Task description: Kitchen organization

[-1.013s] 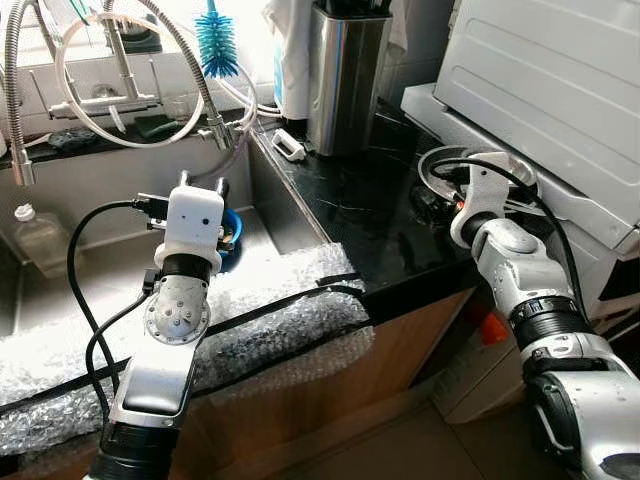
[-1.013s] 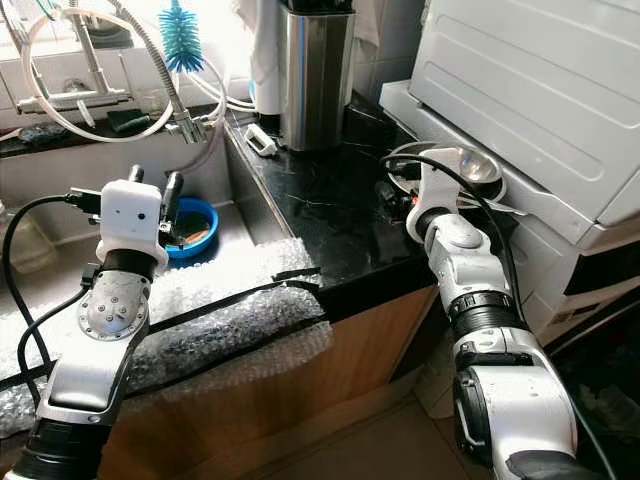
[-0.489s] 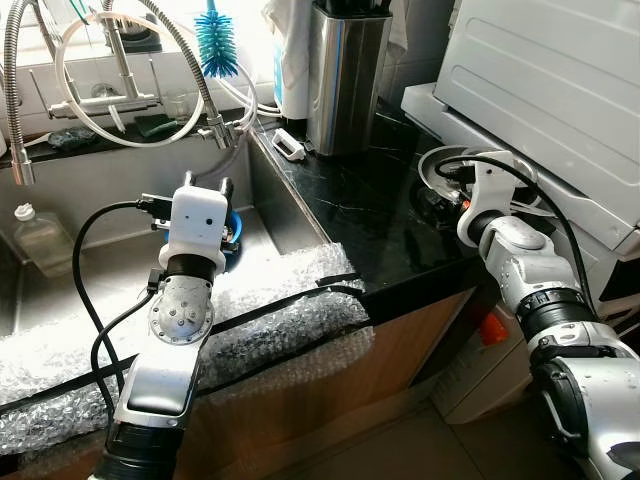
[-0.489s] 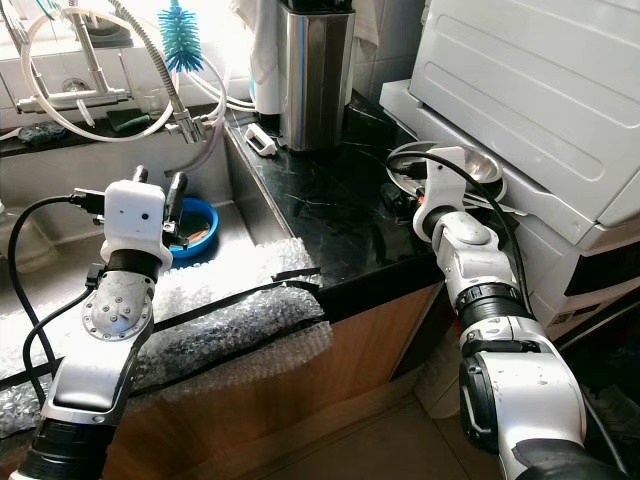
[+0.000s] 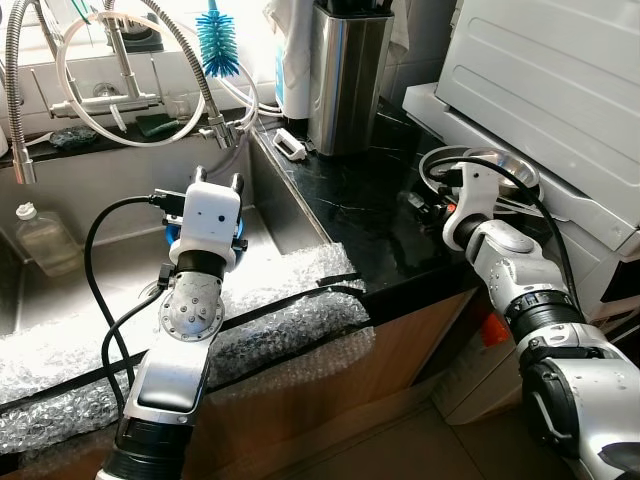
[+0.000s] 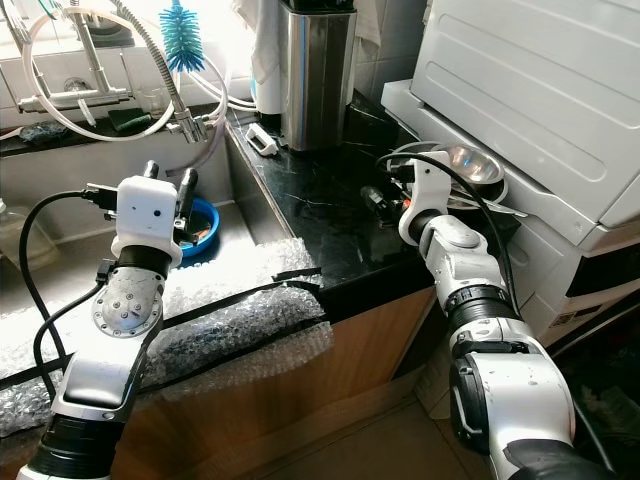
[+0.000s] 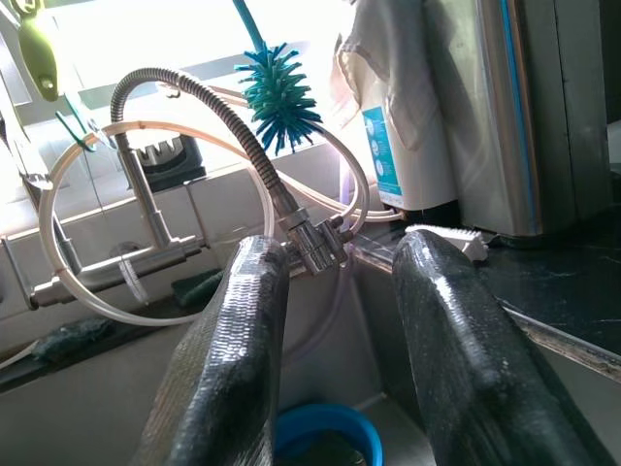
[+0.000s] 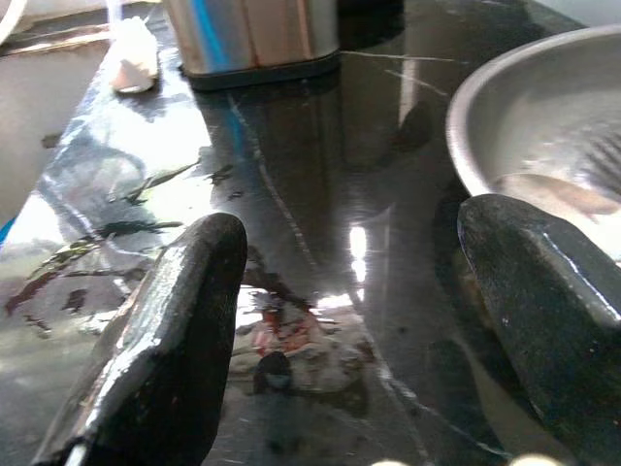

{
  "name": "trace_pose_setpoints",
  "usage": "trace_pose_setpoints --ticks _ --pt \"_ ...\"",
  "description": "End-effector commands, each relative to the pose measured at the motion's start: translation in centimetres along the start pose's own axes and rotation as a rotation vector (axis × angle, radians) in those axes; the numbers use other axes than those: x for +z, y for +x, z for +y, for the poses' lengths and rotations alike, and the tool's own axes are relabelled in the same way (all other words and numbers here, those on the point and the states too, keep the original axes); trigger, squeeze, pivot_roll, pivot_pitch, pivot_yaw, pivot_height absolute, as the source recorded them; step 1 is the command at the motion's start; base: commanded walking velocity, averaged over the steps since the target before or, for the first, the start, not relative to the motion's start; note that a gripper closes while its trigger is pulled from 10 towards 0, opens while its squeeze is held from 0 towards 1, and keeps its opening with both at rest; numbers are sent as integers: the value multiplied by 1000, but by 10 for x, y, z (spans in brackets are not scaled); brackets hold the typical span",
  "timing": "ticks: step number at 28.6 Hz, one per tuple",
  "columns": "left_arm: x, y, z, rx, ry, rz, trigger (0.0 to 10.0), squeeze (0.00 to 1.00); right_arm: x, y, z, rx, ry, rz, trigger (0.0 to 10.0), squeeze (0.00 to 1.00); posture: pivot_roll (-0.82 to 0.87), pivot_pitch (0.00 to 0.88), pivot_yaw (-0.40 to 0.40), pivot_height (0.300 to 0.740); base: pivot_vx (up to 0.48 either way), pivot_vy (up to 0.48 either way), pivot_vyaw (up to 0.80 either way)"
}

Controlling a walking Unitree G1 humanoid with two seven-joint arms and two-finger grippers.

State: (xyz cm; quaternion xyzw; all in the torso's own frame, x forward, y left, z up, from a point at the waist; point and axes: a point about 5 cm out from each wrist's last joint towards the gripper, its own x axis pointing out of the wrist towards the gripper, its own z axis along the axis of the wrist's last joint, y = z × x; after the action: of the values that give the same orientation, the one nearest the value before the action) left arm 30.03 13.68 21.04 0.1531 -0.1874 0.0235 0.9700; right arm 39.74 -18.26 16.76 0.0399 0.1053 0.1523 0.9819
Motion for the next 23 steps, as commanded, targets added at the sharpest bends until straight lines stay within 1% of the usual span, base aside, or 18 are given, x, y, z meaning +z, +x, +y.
trace_pose_setpoints --ticks 1,7,8,11,15,16,23 --pt "3 1 -1 -5 5 -5 10000 0 9 1 2 10 -8 -20 10000 0 -1 0 -47 740 0 0 0" --pt "4 1 1 12 3 -8 10000 0 23 0 -4 -25 -5 -79 10000 0 -2 0 -47 740 0 0 0" --pt "3 1 1 18 1 -4 10000 0 29 -1 -7 -37 -7 -100 10000 0 -2 0 -46 740 0 0 0" --pt "3 1 1 20 -2 0 10000 0 32 -2 -10 -53 -12 -96 10000 0 -5 0 -47 740 0 0 0" --pt "2 1 0 14 -6 2 10000 0 28 -4 -19 -118 -21 -55 10000 0 -6 0 -47 740 0 0 0" --pt "2 1 0 12 -8 2 10000 0 24 -5 -22 -147 -25 -26 10000 0 -5 0 -49 740 0 0 0" --pt "3 1 -1 11 -8 1 10000 0 10 -6 -24 -160 -20 33 10000 0 -2 0 -50 740 0 0 0"
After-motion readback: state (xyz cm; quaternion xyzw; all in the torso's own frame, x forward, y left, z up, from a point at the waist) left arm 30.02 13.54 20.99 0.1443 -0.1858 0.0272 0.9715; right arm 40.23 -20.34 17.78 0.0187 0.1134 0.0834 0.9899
